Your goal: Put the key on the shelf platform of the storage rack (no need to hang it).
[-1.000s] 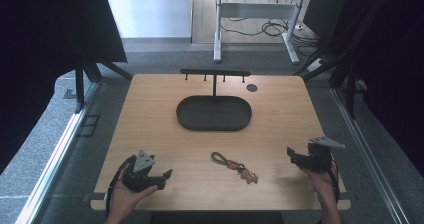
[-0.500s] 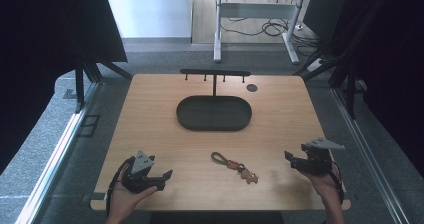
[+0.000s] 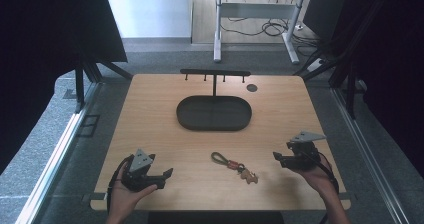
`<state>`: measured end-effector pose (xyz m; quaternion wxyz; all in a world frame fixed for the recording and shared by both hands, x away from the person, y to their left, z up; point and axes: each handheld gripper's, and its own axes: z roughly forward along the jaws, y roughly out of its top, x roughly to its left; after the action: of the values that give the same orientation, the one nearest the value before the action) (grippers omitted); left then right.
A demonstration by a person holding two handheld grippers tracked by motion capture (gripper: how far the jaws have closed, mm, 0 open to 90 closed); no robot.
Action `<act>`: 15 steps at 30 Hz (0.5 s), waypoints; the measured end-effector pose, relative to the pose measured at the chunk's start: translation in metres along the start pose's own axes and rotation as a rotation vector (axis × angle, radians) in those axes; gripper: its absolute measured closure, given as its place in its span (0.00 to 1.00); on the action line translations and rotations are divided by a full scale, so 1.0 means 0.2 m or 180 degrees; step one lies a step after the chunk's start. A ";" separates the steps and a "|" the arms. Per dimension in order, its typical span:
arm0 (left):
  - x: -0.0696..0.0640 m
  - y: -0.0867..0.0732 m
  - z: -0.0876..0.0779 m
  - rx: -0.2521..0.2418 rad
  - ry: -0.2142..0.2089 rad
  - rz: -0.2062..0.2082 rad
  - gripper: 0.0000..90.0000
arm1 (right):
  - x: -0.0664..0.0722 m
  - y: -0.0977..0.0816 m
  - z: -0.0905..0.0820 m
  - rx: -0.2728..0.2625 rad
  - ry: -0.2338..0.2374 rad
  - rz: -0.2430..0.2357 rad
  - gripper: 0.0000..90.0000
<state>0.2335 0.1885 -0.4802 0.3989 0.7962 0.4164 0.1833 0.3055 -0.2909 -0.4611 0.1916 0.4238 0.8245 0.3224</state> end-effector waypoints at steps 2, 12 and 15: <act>0.00 0.00 0.00 0.0001 -0.0005 0.0012 0.23 | 0.02 0.05 0.01 0.0081 0.0034 -0.0092 0.39; 0.00 0.00 0.05 0.0103 -0.0059 0.0101 0.23 | 0.12 0.23 0.09 0.0369 0.0192 -0.0450 0.43; 0.00 0.00 0.05 0.0105 -0.0070 0.0107 0.23 | 0.13 0.25 0.11 0.0409 0.0267 -0.0477 0.43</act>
<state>0.2392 0.1829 -0.4869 0.3871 0.8116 0.4014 0.1743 0.3329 -0.2398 -0.4422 0.1530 0.3585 0.8801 0.2710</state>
